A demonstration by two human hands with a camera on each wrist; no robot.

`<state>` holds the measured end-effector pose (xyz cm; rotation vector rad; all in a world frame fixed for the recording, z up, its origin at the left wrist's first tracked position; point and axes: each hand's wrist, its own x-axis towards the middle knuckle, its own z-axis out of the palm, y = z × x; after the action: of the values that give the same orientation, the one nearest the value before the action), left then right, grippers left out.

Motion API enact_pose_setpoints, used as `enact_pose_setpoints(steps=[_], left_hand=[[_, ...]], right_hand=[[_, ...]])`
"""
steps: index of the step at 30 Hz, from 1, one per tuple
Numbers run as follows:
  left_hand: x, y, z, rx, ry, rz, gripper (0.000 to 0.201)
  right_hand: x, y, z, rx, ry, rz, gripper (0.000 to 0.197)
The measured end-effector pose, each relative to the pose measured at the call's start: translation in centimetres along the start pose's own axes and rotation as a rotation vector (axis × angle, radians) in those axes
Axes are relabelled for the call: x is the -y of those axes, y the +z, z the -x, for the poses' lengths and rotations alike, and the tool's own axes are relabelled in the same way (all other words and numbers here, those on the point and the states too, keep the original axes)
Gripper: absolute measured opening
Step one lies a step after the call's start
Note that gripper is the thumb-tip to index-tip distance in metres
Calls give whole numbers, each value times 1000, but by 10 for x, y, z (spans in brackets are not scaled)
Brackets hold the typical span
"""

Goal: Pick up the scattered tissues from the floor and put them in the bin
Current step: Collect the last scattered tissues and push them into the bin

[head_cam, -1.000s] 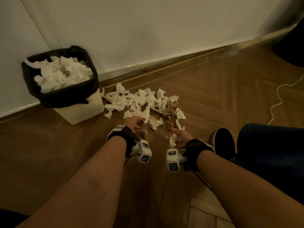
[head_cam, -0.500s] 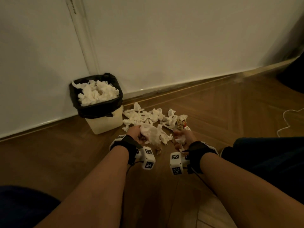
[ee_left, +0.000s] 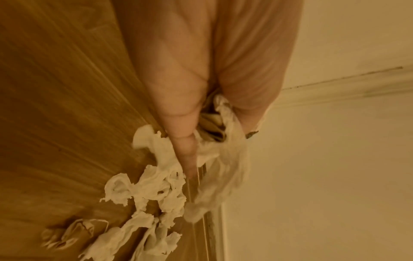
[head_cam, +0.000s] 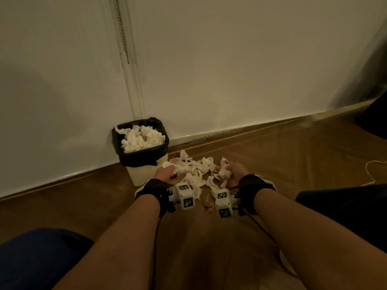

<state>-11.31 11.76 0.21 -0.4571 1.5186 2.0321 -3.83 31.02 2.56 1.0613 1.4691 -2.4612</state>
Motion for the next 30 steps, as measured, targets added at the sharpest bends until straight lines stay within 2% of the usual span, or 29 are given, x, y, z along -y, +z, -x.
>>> enact_pose_setpoints(steps=[6,9,11,13,15,19,23,26,28,29,30], left_hand=[[-5,4,16,103,-14,143,41],[-15,8,22,98,5,53,40],[-25,12,22,90,36,-14,36],[-34,15,24,71,56,24,26],[-46,18,29,101,98,98,30],[-75,15,32,111,150,103,47],[-100,7,24,25,260,13,39],[-120,2,26,-9,343,82,37],[-135,-3,30,-4,366,203,30],[-142,-6,32,2,372,258,24],[-147,-9,36,-46,391,174,15]], right_hand=[[1,6,13,23,-68,85,39],[8,7,19,51,-107,178,40],[12,10,21,67,-89,68,41],[15,15,22,90,-72,-6,41],[20,19,25,117,-56,38,38],[25,28,32,157,-39,269,34],[28,41,26,139,-41,282,36],[38,58,18,68,-19,272,23],[47,73,14,49,-67,342,19],[51,81,10,46,-105,398,27],[55,89,6,44,-138,468,39]])
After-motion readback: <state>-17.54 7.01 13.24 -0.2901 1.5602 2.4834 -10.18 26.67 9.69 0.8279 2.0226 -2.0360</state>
